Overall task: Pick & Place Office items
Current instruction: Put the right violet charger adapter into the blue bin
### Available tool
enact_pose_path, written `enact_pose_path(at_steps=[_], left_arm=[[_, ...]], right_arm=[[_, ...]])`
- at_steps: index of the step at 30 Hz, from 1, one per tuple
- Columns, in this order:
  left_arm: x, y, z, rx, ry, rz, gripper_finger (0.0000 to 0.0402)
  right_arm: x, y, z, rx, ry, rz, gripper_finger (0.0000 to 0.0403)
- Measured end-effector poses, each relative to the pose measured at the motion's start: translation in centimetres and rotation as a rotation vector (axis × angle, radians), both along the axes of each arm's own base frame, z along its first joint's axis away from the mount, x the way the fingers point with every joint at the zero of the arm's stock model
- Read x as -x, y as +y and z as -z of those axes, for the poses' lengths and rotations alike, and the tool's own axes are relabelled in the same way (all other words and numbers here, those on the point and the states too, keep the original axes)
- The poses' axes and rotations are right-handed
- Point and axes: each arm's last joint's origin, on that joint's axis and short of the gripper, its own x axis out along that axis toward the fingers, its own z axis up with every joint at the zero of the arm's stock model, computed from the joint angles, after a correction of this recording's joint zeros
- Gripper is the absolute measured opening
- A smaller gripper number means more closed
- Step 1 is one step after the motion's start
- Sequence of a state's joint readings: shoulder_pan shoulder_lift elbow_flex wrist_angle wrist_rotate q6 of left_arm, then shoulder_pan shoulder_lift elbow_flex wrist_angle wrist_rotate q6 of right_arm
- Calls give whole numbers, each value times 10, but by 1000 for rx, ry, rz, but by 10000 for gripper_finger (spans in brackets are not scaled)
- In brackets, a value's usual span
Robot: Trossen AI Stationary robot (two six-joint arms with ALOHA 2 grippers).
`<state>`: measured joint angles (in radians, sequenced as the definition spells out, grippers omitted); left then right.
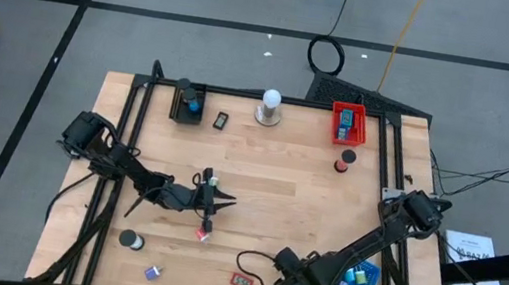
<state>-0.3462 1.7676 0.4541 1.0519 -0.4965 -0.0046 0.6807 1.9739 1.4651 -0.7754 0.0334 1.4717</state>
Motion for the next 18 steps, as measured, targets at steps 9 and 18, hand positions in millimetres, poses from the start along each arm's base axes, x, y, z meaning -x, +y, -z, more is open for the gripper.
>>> enact_pose_path(at_steps=[9, 18], left_arm=[[0, 0, 0, 0, 0, 0, 63], [0, 0, 0, 0, 0, 0, 63]], right_arm=[[3, -4, 14, 24, -1, -9, 199], [3, -5, 16, -5, -1, -33, 146]])
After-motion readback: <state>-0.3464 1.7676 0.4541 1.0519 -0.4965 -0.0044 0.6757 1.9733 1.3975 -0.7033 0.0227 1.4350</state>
